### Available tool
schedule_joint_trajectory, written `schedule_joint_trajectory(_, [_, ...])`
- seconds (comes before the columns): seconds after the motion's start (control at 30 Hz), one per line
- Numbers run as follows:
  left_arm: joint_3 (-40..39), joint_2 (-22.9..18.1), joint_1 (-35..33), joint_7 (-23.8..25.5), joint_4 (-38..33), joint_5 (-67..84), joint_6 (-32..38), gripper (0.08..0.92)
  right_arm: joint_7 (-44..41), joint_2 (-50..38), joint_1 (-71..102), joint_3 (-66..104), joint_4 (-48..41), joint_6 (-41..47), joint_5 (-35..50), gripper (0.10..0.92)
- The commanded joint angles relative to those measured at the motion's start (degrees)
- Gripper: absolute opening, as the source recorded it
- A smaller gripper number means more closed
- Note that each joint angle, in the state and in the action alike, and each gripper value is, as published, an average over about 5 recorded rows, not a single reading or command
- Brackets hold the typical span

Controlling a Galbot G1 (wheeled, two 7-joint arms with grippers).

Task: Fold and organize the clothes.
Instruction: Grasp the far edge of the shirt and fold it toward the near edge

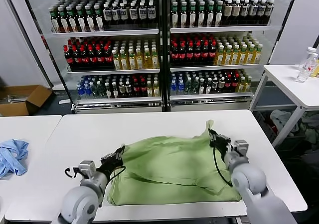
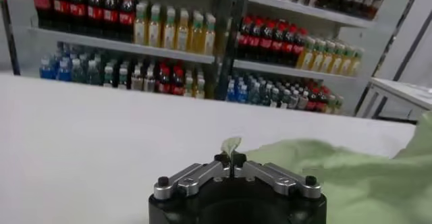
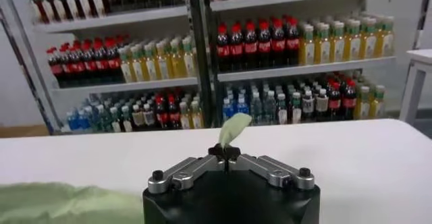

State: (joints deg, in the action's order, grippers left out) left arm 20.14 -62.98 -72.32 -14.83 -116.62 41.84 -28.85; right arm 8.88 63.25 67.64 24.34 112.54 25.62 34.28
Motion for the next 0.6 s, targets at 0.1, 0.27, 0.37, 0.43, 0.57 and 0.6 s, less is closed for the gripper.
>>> schedule_joint_trajectory(0.1, [3.48,1.52,-8.63,2.22,-5.04,-2.21,-4.25,0.084,0.17,0.96,21.32,10.41,12.92,-0.34,-3.64,0.105])
schedule_joint_trajectory(0.27, [2.17,1.05,-9.07,3.19,-4.14,-6.85,-4.23,0.084,0.44,1.89,21.34,9.58,11.96,4.75,-6.83,0.105])
schedule_joint_trajectory(0.37, [1.55,0.22,-9.42,2.90,-5.34,-10.57,-3.36,0.092,-0.45,2.17,21.10,8.46,12.54,5.40,-9.52,0.126])
schedule_joint_trajectory(0.43, [1.18,-0.69,-10.17,2.10,-6.70,-13.81,-1.58,0.124,-0.95,2.42,21.31,8.01,13.36,4.10,-11.09,0.171])
schedule_joint_trajectory(0.57, [0.26,-4.22,-13.25,-3.56,-8.20,-21.68,3.09,0.234,-1.69,2.70,22.50,8.19,14.90,2.11,-13.69,0.283])
schedule_joint_trajectory(0.6, [0.08,-5.46,-13.83,-5.35,-7.99,-22.99,3.47,0.269,-1.91,2.65,22.71,8.34,14.95,1.90,-14.41,0.309])
